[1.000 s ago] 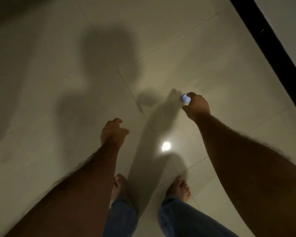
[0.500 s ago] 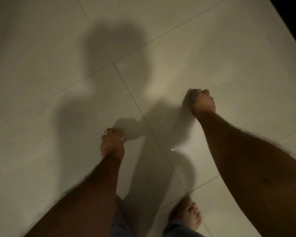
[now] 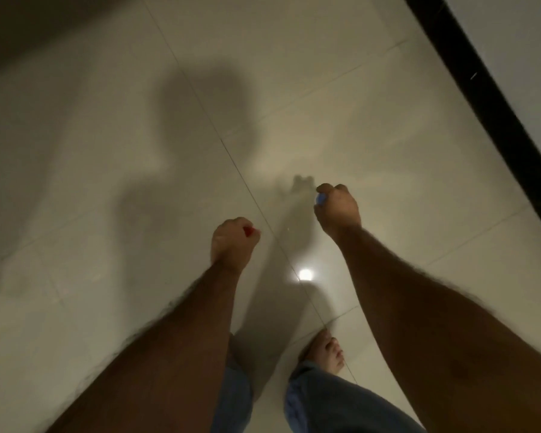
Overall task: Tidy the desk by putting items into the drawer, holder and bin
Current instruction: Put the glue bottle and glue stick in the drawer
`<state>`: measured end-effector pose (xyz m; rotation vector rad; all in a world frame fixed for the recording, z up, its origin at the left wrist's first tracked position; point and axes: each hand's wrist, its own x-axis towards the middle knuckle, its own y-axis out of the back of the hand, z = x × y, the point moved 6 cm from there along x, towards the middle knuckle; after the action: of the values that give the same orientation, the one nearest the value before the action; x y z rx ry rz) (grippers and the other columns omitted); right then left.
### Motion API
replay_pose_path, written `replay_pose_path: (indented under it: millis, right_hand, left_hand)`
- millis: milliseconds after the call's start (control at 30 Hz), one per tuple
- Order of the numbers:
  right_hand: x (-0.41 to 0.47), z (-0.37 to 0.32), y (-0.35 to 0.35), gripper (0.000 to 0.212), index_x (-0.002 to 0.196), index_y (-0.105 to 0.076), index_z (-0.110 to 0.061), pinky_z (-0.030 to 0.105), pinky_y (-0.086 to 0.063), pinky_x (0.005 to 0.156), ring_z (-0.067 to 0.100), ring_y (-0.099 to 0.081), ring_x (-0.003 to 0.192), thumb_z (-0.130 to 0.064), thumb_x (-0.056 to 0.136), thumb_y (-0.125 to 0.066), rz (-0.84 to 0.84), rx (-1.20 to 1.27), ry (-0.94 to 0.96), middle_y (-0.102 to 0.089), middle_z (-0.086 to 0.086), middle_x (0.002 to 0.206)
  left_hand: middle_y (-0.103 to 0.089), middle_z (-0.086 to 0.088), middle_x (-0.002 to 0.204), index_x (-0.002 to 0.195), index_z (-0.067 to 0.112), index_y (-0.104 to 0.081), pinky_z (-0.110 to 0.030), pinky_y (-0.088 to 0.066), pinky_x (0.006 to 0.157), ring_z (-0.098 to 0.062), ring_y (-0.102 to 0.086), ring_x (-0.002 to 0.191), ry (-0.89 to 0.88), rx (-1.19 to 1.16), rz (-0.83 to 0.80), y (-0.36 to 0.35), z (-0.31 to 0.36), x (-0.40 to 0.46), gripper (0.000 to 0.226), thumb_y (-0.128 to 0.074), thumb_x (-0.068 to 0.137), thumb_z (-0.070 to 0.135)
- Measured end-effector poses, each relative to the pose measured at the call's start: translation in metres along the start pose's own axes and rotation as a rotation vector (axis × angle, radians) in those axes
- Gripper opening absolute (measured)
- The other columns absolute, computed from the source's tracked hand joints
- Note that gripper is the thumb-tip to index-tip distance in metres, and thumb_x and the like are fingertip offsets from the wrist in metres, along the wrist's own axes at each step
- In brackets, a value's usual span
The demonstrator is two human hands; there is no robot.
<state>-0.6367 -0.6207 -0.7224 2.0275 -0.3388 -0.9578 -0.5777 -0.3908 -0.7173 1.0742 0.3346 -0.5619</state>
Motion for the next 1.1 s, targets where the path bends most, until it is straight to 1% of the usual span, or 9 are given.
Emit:
replay_pose_path:
  millis: [100, 233, 300, 400, 533, 800, 867, 1033, 1100]
  right_hand:
    - [-0.052, -0.044, 0.062, 0.044, 0.129, -0.059, -0.018, 0.023, -0.042, 0.08, 0.03, -0.062, 0.097, -0.01, 0.085, -0.055, 0.003, 0.115, 0.032, -0.057, 0.012, 0.116]
    - [-0.132, -0.103, 0.162, 0.043, 0.125, -0.06, -0.018, 0.025, -0.044, 0.086, 0.024, -0.062, 0.097, -0.015, 0.082, -0.061, 0.041, 0.296, 0.024, -0.062, 0.009, 0.109]
    - [-0.169, -0.128, 0.203, 0.035, 0.112, -0.065, -0.017, 0.03, -0.05, 0.087, 0.025, -0.065, 0.092, -0.012, 0.078, -0.067, 0.039, 0.46, 0.013, -0.067, 0.007, 0.101]
    - [-0.23, -0.17, 0.277, 0.026, 0.096, -0.064, -0.023, 0.042, -0.058, 0.076, 0.021, -0.065, 0.076, -0.011, 0.074, -0.07, -0.016, 0.735, 0.025, -0.067, -0.003, 0.087]
    - [-0.304, -0.228, 0.362, 0.03, 0.109, -0.064, -0.016, 0.027, -0.053, 0.056, 0.016, -0.062, 0.075, -0.005, 0.082, -0.07, -0.146, 0.925, 0.095, -0.065, 0.015, 0.105]
    - [-0.388, -0.34, 0.493, 0.034, 0.114, -0.06, -0.011, 0.025, -0.051, 0.05, 0.019, -0.064, 0.069, -0.002, 0.083, -0.069, -0.094, 0.914, 0.32, -0.064, 0.008, 0.093]
    - [-0.398, -0.365, 0.508, 0.036, 0.115, -0.06, -0.01, 0.026, -0.051, 0.052, 0.016, -0.062, 0.069, -0.003, 0.081, -0.071, -0.086, 0.868, 0.358, -0.065, 0.008, 0.094]
    - [-0.413, -0.436, 0.518, 0.037, 0.114, -0.061, -0.011, 0.031, -0.053, 0.059, 0.016, -0.063, 0.075, -0.007, 0.079, -0.071, -0.047, 0.76, 0.437, -0.066, 0.006, 0.096]
    - [-0.417, -0.47, 0.514, 0.034, 0.112, -0.062, -0.013, 0.031, -0.053, 0.06, 0.018, -0.064, 0.081, -0.005, 0.08, -0.069, -0.035, 0.729, 0.462, -0.067, 0.007, 0.098]
  left_hand:
    - [-0.068, 0.007, 0.088, 0.097, 0.019, -0.072, -0.02, -0.046, 0.074, -0.011, -0.062, 0.08, 0.018, -0.193, -0.016, 0.061, 0.05, -0.035, 0.02, -0.068, 0.084, 0.034]
    - [-0.071, -0.007, 0.079, 0.089, 0.012, -0.07, -0.039, -0.061, 0.074, -0.023, -0.069, 0.074, 0.095, -0.568, -0.102, 0.15, 0.115, -0.095, 0.008, -0.067, 0.087, 0.019]
    - [-0.068, -0.008, 0.072, 0.085, 0.011, -0.069, -0.04, -0.061, 0.071, -0.023, -0.066, 0.067, 0.102, -0.689, -0.088, 0.196, 0.142, -0.124, 0.003, -0.067, 0.087, 0.013]
    - [-0.062, -0.005, 0.064, 0.084, 0.005, -0.068, -0.03, -0.055, 0.06, -0.016, -0.056, 0.057, 0.099, -0.824, -0.047, 0.277, 0.186, -0.175, 0.01, -0.068, 0.088, 0.014]
    - [-0.06, -0.005, 0.063, 0.081, 0.005, -0.068, -0.03, -0.052, 0.062, -0.017, -0.054, 0.057, 0.104, -0.963, -0.031, 0.371, 0.232, -0.243, 0.015, -0.067, 0.089, 0.018]
    - [-0.061, -0.01, 0.071, 0.085, 0.008, -0.066, -0.022, -0.055, 0.057, -0.014, -0.059, 0.061, -0.022, -1.126, 0.091, 0.53, 0.284, -0.332, 0.006, -0.064, 0.09, 0.009]
    - [-0.062, -0.011, 0.074, 0.095, 0.007, -0.063, -0.022, -0.054, 0.055, -0.015, -0.06, 0.062, -0.021, -1.172, 0.124, 0.561, 0.279, -0.339, 0.006, -0.062, 0.09, 0.003]
    - [-0.065, -0.017, 0.101, 0.117, 0.003, -0.057, -0.032, -0.058, 0.074, -0.02, -0.067, 0.078, -0.082, -1.217, 0.108, 0.63, 0.248, -0.346, 0.027, -0.062, 0.09, -0.001]
    - [-0.066, -0.015, 0.104, 0.118, 0.004, -0.057, -0.031, -0.058, 0.072, -0.019, -0.068, 0.079, -0.106, -1.222, 0.128, 0.66, 0.23, -0.346, 0.03, -0.065, 0.089, 0.001]
